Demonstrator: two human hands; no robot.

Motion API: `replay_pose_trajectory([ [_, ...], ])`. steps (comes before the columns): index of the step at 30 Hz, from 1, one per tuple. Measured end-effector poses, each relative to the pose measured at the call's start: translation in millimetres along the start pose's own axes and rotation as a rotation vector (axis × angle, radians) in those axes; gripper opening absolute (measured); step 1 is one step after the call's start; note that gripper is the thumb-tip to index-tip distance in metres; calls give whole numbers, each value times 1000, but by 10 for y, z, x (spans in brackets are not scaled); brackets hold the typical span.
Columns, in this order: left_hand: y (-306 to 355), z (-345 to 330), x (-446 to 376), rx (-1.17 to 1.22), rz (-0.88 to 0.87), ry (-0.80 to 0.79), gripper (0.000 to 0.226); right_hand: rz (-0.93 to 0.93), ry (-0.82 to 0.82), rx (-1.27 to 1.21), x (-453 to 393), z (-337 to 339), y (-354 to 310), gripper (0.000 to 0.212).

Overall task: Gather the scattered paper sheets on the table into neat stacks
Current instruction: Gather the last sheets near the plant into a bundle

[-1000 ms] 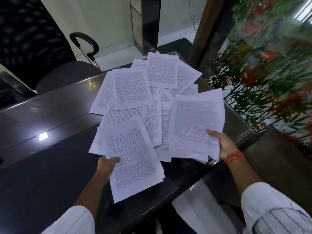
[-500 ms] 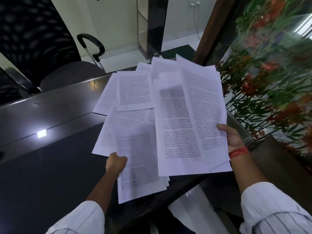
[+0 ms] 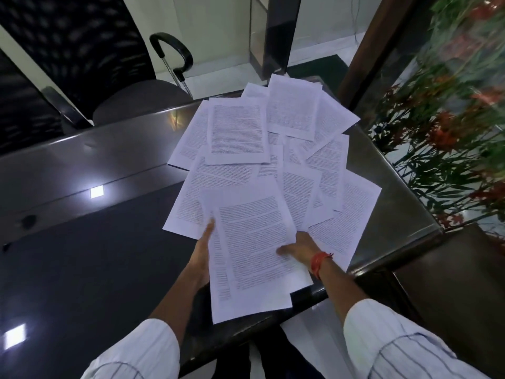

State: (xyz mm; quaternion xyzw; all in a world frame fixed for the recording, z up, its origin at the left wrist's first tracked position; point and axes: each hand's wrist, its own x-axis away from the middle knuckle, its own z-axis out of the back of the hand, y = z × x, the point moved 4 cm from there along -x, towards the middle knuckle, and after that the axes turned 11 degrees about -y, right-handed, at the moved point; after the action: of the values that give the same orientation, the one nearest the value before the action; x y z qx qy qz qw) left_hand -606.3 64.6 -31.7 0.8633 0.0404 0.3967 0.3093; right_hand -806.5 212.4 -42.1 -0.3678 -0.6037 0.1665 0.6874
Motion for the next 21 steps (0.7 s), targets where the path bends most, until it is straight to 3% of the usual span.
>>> replay_pose_trajectory([
  [5, -54, 36, 3, -250, -5, 269, 25, 15, -7, -33, -46, -29, 18, 44],
  [7, 2, 20, 55, -221, -65, 289, 24, 33, 17, -8, -57, 14, -3, 54],
  [11, 364, -22, 197, -243, -229, 276, 28, 204, 243, -60, -10, 217, -379, 73],
  [13, 625, -102, 269, -273, -310, 246, 29, 337, 217, -130, 11, 246, -688, 64],
  [16, 979, -309, 416, -299, -441, 185, 32, 539, 155, -39, 111, 95, -1161, 37],
  [21, 1238, -319, 774, -256, -658, 267, 33, 809, 234, -43, 364, -349, -1555, 25],
])
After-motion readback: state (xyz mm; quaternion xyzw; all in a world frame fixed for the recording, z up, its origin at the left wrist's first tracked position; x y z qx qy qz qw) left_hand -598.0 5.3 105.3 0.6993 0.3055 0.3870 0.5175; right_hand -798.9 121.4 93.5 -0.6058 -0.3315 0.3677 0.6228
